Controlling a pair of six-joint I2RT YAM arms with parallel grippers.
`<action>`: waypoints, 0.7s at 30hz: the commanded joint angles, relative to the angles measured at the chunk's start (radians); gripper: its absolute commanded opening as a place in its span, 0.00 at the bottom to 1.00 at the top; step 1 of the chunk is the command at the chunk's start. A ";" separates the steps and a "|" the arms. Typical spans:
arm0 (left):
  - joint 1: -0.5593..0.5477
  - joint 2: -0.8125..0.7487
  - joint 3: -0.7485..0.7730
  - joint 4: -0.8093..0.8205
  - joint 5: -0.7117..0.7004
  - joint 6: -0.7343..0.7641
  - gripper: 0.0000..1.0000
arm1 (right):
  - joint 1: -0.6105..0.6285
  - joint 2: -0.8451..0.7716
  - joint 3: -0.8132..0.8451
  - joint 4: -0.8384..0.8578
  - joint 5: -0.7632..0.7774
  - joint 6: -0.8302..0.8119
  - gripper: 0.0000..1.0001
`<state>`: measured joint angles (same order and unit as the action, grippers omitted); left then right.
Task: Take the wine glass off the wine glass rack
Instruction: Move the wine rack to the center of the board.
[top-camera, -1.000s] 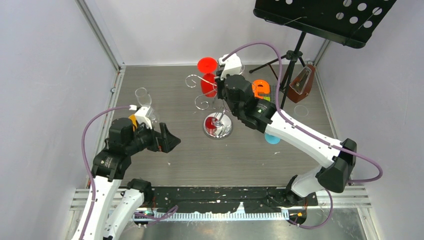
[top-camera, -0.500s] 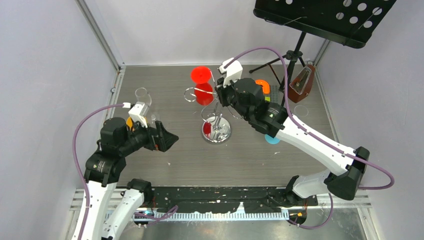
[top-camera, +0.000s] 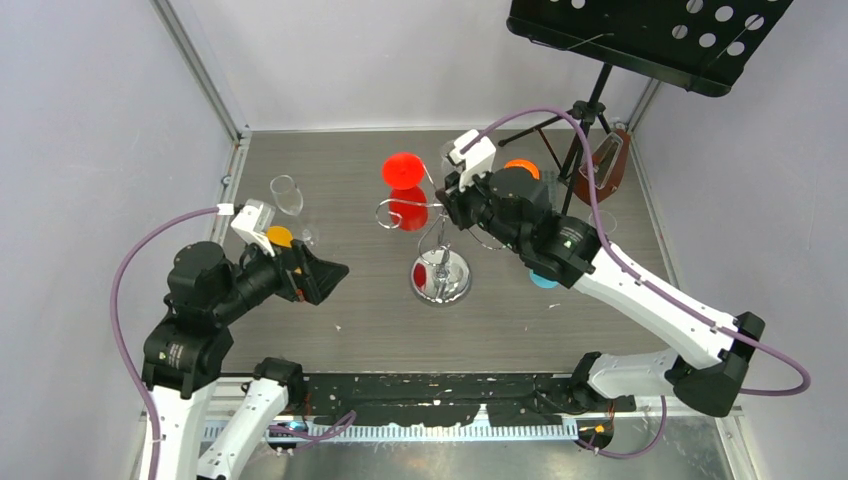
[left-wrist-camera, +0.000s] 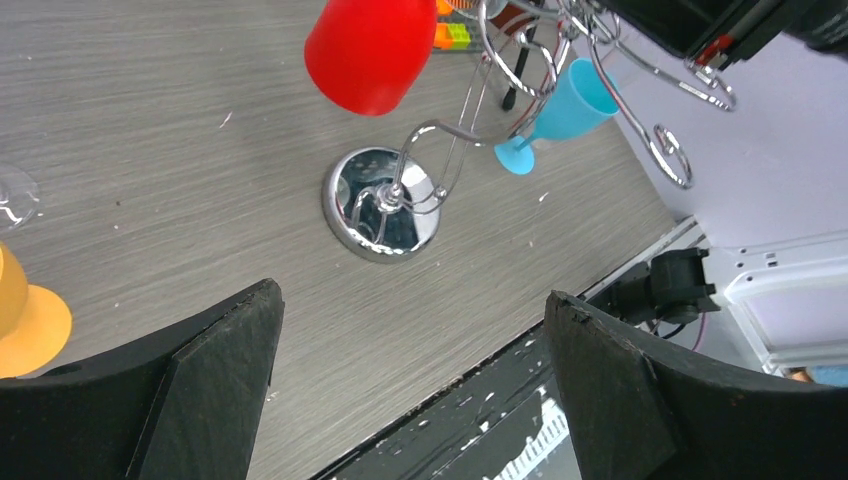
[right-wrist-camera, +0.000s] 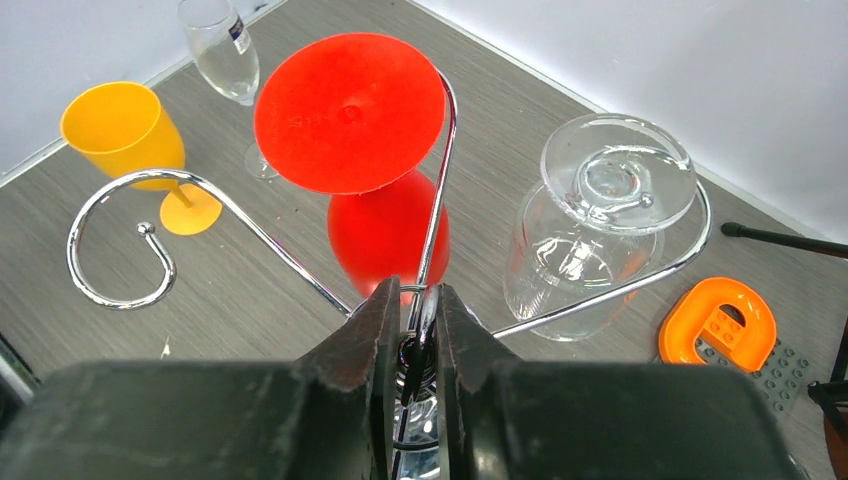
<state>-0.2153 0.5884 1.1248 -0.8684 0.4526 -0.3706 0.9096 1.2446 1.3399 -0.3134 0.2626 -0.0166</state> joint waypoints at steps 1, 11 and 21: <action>0.004 -0.001 0.050 0.020 -0.005 -0.049 1.00 | 0.006 -0.127 -0.014 0.157 -0.036 -0.001 0.06; 0.004 0.074 0.091 0.119 0.033 -0.124 1.00 | 0.006 -0.167 -0.062 0.144 -0.035 0.005 0.10; 0.004 0.193 0.120 0.223 0.066 -0.170 1.00 | 0.006 -0.135 -0.035 0.125 -0.024 0.007 0.17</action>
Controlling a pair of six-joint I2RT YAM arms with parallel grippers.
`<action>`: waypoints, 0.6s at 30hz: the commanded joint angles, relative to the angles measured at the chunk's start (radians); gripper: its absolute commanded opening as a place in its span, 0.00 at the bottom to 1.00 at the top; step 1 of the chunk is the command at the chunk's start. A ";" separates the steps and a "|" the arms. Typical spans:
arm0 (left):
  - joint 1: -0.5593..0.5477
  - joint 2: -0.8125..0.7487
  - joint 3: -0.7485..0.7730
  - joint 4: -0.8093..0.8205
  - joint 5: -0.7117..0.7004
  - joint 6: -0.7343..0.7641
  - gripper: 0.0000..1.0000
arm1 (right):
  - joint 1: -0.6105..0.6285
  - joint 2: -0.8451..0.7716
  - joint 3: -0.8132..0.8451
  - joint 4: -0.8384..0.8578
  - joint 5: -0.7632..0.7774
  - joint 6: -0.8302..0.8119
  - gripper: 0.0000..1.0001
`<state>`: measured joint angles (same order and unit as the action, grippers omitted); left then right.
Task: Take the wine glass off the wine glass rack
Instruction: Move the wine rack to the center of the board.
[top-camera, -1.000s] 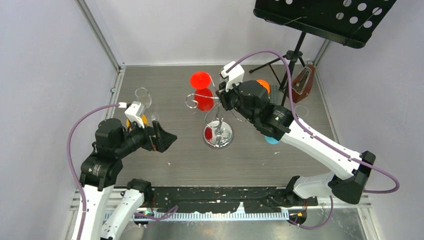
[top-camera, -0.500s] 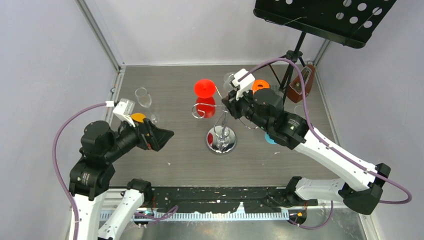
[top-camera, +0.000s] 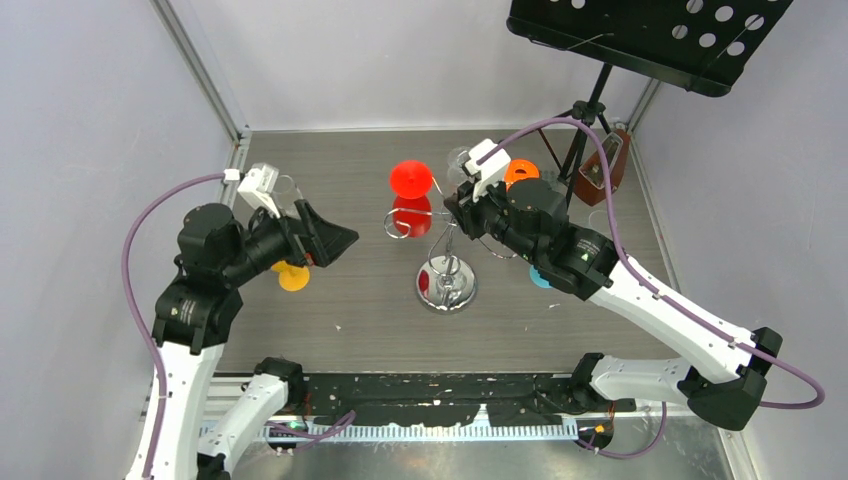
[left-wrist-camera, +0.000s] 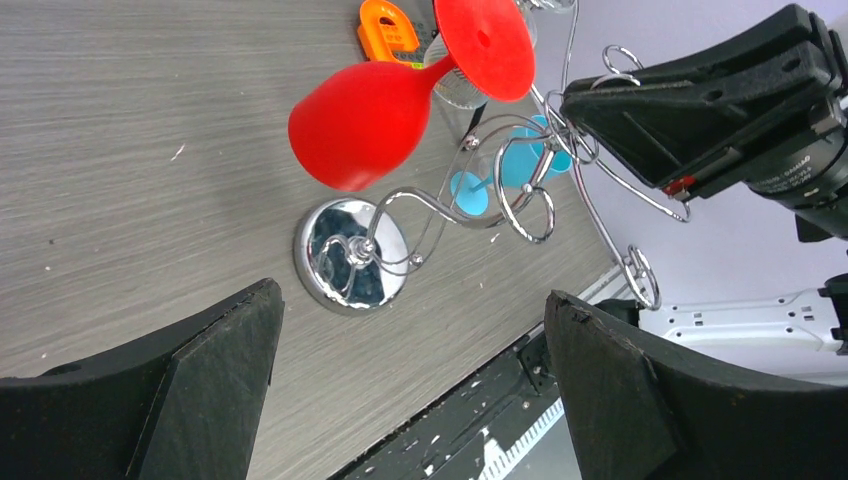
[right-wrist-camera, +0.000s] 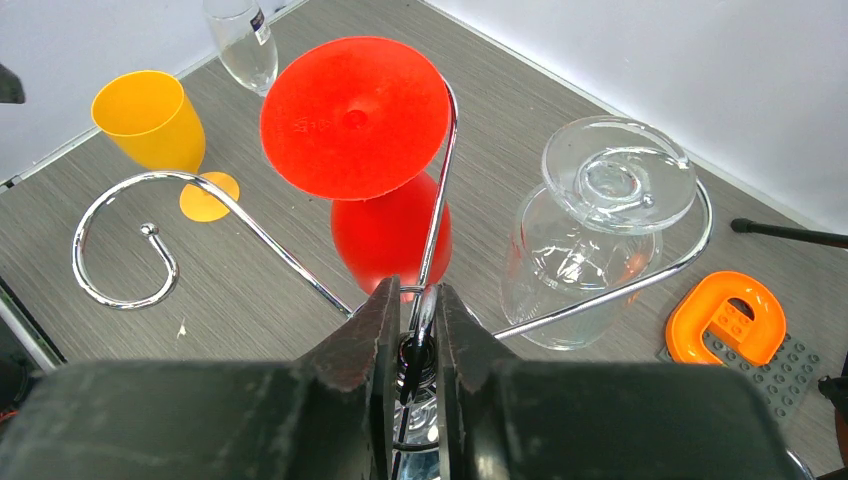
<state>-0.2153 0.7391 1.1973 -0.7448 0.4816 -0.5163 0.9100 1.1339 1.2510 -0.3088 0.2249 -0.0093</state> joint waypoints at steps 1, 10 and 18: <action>0.004 0.054 0.048 0.113 0.043 -0.029 1.00 | 0.007 -0.023 0.058 0.119 0.016 0.000 0.20; 0.004 0.135 0.059 0.217 0.075 -0.087 1.00 | 0.006 -0.033 0.104 0.070 0.030 -0.004 0.40; 0.004 0.202 0.058 0.291 0.116 -0.131 1.00 | 0.006 -0.074 0.136 0.032 0.045 -0.011 0.61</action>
<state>-0.2153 0.9218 1.2190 -0.5579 0.5533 -0.6163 0.9108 1.1023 1.3319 -0.2955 0.2440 -0.0120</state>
